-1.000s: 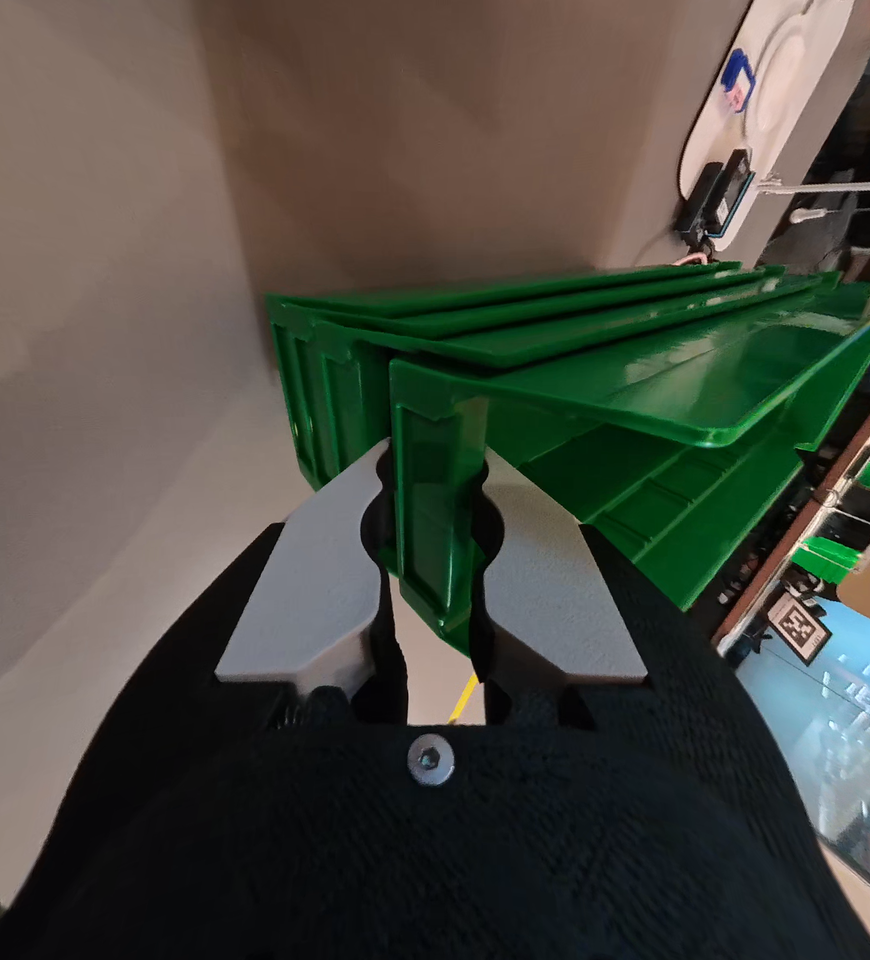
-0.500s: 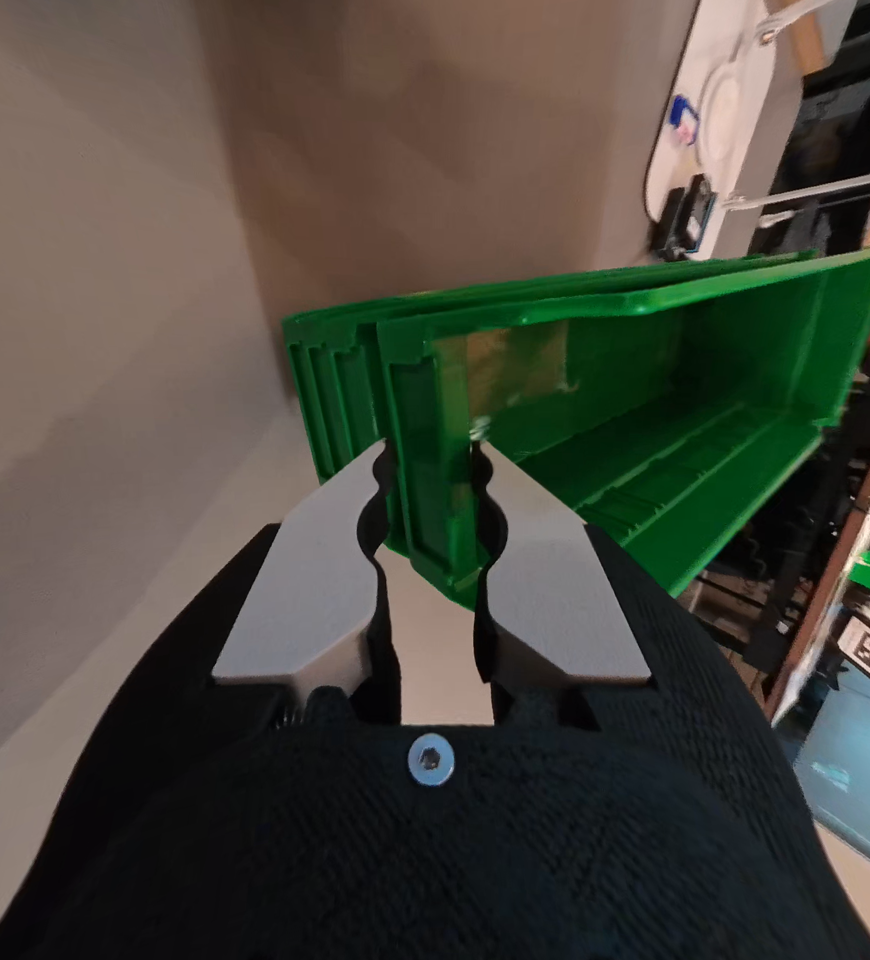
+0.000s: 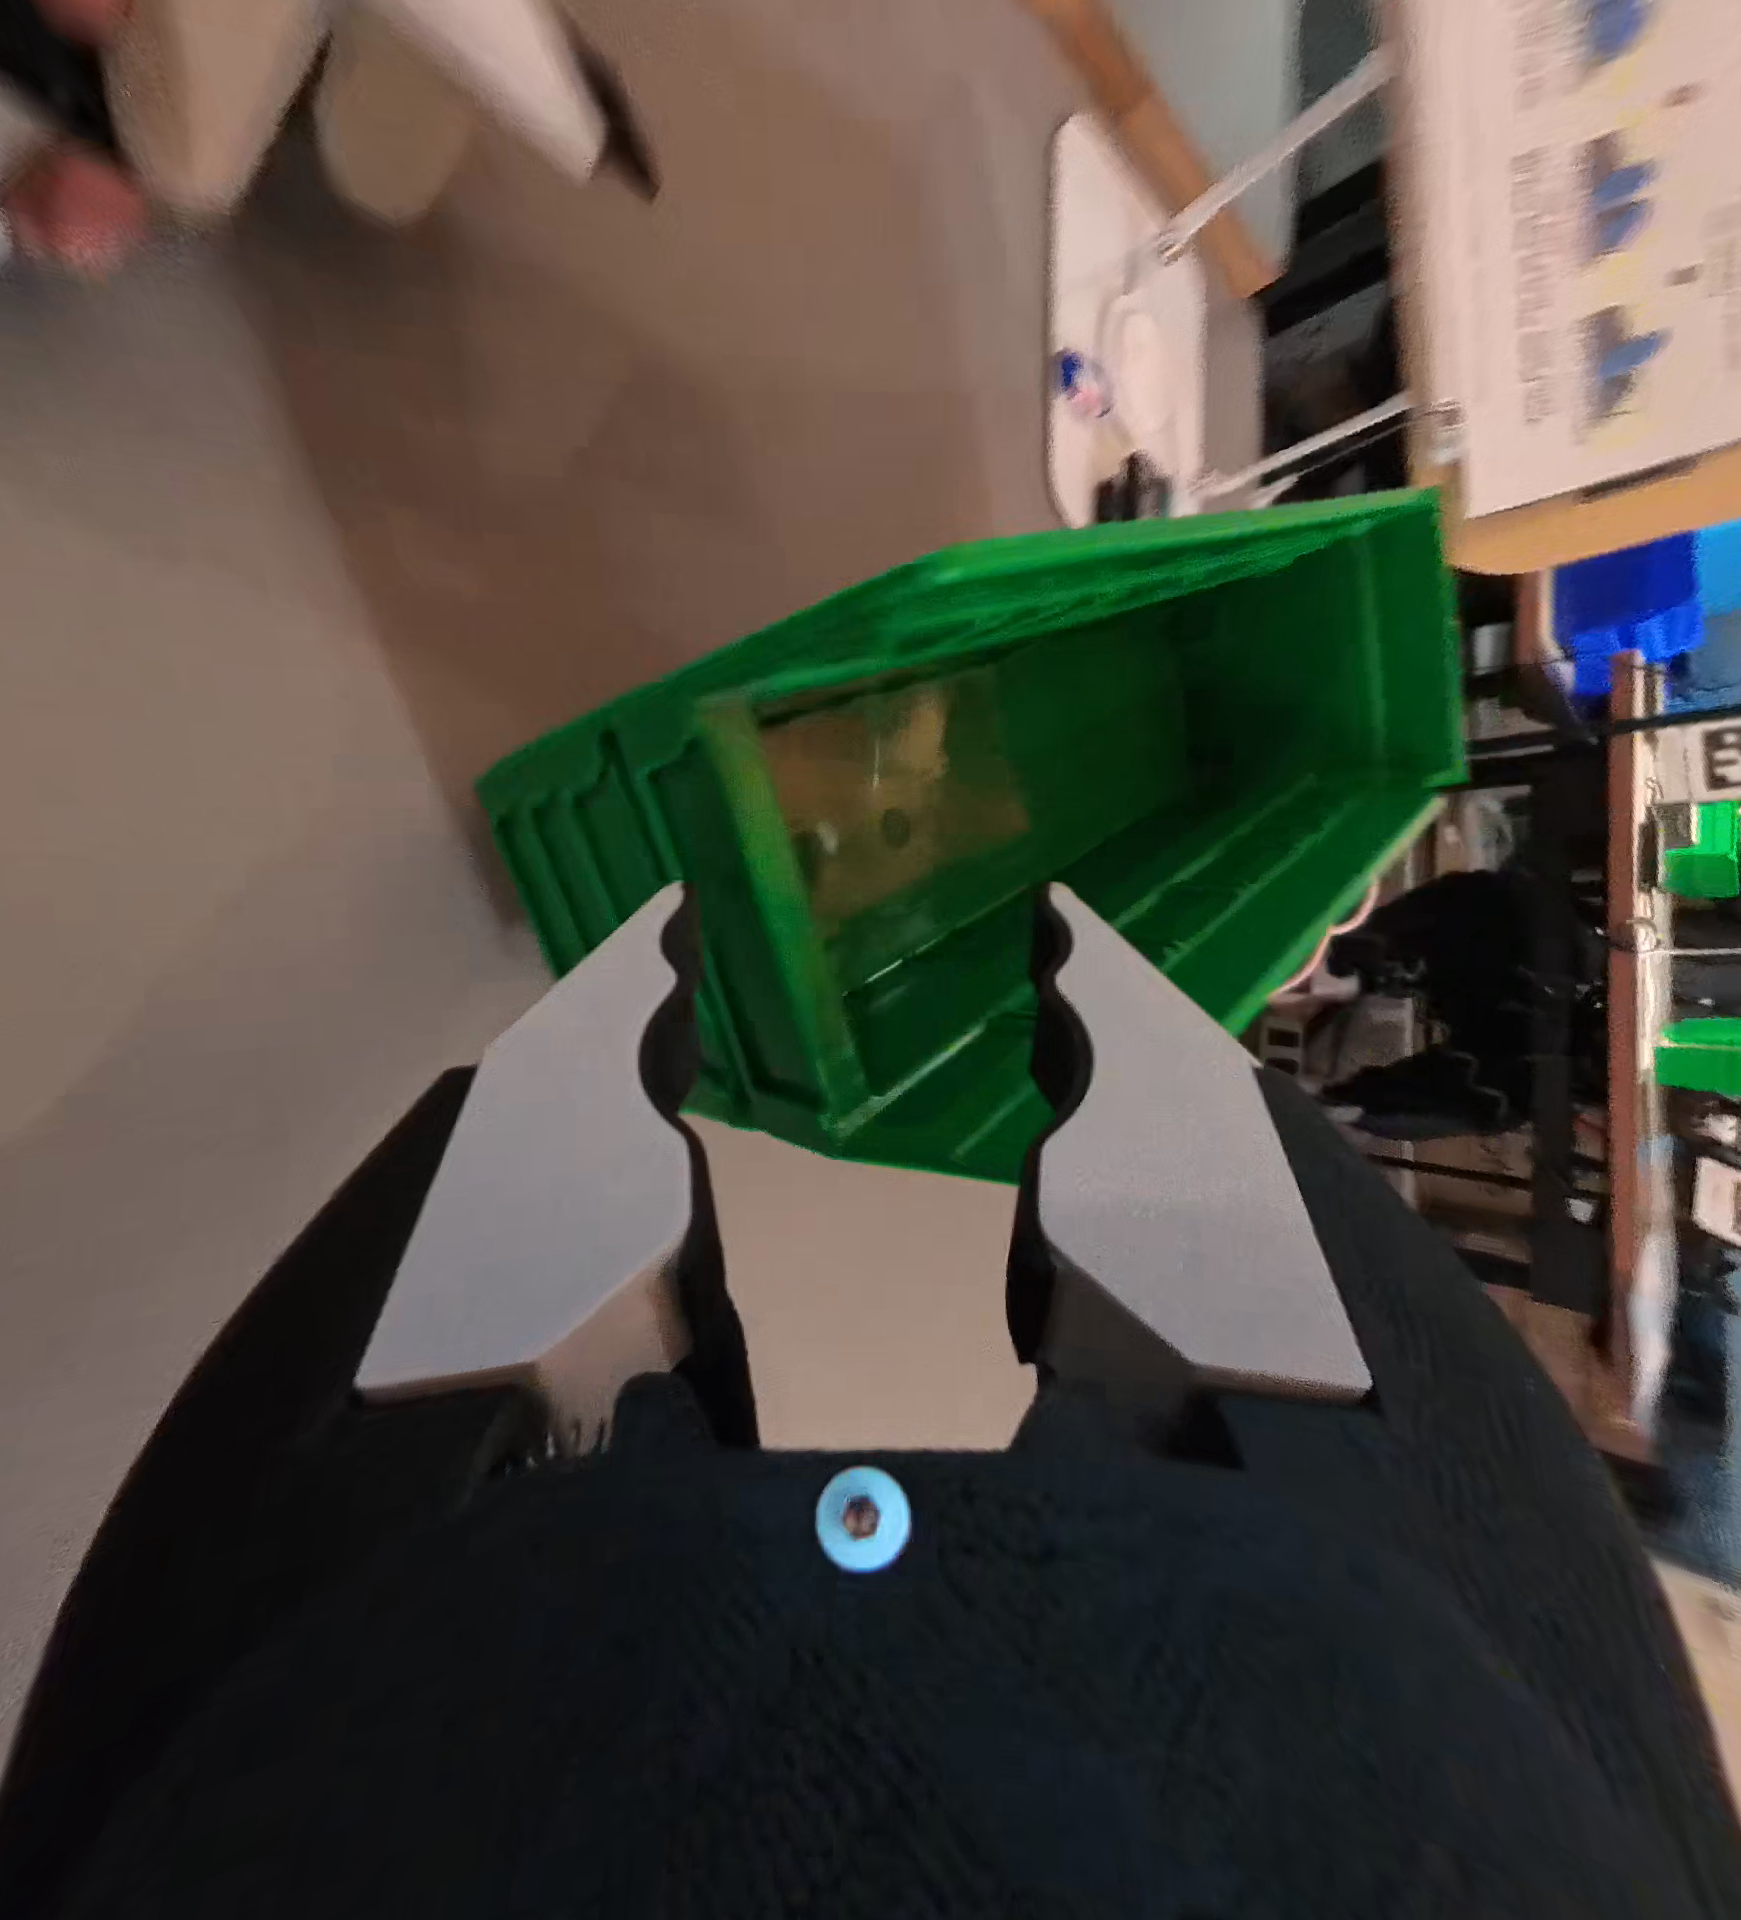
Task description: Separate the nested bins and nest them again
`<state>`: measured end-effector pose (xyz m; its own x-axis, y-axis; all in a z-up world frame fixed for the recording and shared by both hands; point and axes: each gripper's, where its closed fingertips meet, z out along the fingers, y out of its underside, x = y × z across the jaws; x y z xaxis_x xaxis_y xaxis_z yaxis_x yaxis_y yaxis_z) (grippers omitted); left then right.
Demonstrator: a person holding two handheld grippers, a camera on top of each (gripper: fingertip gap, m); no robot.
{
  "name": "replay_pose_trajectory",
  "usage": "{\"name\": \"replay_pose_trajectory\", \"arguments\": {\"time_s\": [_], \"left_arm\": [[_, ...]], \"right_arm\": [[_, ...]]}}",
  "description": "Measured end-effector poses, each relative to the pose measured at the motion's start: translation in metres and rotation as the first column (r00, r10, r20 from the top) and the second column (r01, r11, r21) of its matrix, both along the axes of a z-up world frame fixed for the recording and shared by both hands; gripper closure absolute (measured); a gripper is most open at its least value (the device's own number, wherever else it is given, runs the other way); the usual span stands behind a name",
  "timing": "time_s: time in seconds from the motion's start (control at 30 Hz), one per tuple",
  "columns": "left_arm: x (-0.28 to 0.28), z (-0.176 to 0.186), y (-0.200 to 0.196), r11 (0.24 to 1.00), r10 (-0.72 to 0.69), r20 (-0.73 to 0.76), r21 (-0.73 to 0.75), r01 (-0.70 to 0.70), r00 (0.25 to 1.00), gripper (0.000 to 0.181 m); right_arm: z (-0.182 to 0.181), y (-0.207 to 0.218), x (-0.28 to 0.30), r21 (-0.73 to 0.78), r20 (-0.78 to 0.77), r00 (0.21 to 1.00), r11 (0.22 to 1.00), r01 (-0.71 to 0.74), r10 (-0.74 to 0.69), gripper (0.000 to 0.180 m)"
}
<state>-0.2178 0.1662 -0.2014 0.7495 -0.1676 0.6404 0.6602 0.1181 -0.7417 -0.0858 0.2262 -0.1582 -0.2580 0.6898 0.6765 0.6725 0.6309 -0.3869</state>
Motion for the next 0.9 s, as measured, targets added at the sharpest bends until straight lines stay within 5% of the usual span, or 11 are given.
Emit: {"name": "replay_pose_trajectory", "arguments": {"time_s": [0.33, 0.4, 0.67, 0.77, 0.9], "left_arm": [[-0.006, 0.011, -0.009, 0.99, 0.141, -0.152, 0.03, -0.138, 0.978, 0.058], [-0.006, 0.013, -0.01, 0.981, 0.191, -0.226, 0.026, -0.19, 0.955, 0.057], [0.001, 0.003, -0.004, 0.969, 0.199, -0.38, -0.064, -0.24, 0.903, 0.049], [-0.005, 0.007, -0.01, 0.954, 0.248, -0.418, -0.049, -0.295, 0.874, 0.036], [-0.01, 0.002, -0.013, 0.938, 0.265, -0.451, -0.084, -0.336, 0.852, 0.037]], "right_arm": [[0.115, 0.024, 0.008, 0.023, -0.596, 0.801, 0.995, 0.098, -0.065, 0.099], [0.129, 0.029, 0.011, -0.014, -0.671, 0.736, 0.994, 0.107, -0.089, 0.082], [0.155, 0.043, 0.016, -0.15, -0.821, 0.547, 0.986, 0.07, -0.164, 0.075], [0.17, 0.048, 0.024, -0.171, -0.876, 0.438, 0.979, 0.108, -0.201, 0.052], [0.185, 0.047, 0.035, -0.148, -0.915, 0.353, 0.976, 0.159, -0.196, 0.05]]}}
